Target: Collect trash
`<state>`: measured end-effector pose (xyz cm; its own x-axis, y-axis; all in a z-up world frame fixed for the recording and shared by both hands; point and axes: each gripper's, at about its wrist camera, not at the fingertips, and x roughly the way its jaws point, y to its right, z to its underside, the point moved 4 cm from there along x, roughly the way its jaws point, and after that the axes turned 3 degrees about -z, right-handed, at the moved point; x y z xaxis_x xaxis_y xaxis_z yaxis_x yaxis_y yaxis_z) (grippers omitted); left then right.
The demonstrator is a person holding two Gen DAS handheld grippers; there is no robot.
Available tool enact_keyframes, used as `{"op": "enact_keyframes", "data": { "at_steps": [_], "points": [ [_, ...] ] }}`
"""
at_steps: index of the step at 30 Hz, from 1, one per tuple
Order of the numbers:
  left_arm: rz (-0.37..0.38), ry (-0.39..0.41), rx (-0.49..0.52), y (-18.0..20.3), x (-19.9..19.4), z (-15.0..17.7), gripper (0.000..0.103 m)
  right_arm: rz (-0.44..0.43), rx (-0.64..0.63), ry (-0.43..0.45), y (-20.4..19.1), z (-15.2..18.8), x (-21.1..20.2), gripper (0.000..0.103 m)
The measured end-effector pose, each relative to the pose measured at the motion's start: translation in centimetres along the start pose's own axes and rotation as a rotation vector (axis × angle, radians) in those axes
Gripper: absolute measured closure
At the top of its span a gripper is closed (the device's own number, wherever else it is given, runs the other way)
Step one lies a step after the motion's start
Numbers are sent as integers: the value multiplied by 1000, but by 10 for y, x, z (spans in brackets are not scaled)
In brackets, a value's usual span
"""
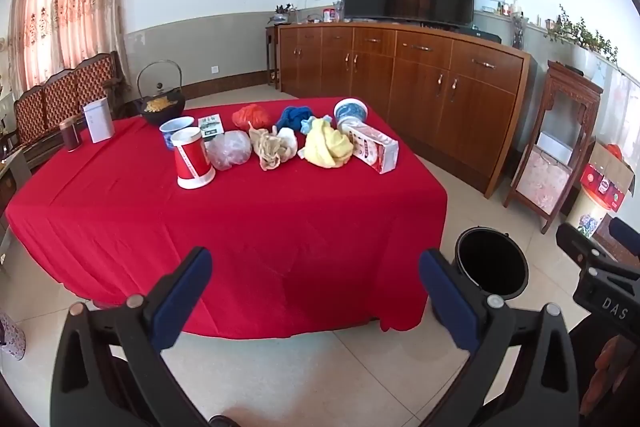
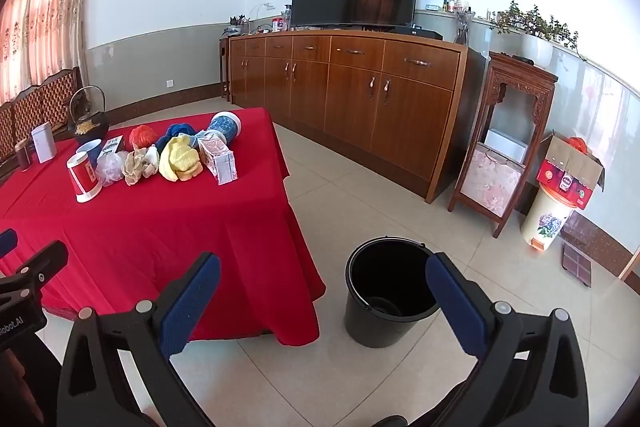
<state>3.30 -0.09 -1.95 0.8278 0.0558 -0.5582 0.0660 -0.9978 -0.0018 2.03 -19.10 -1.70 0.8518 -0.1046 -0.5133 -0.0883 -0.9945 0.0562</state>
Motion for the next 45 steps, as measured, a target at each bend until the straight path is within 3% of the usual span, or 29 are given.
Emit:
{"op": "enact_keyframes", "data": {
  "at_steps": [45],
  "points": [
    [7,0,-1,0,1,-1,0,4,4,6,3,-3,-2,0]
  ]
}}
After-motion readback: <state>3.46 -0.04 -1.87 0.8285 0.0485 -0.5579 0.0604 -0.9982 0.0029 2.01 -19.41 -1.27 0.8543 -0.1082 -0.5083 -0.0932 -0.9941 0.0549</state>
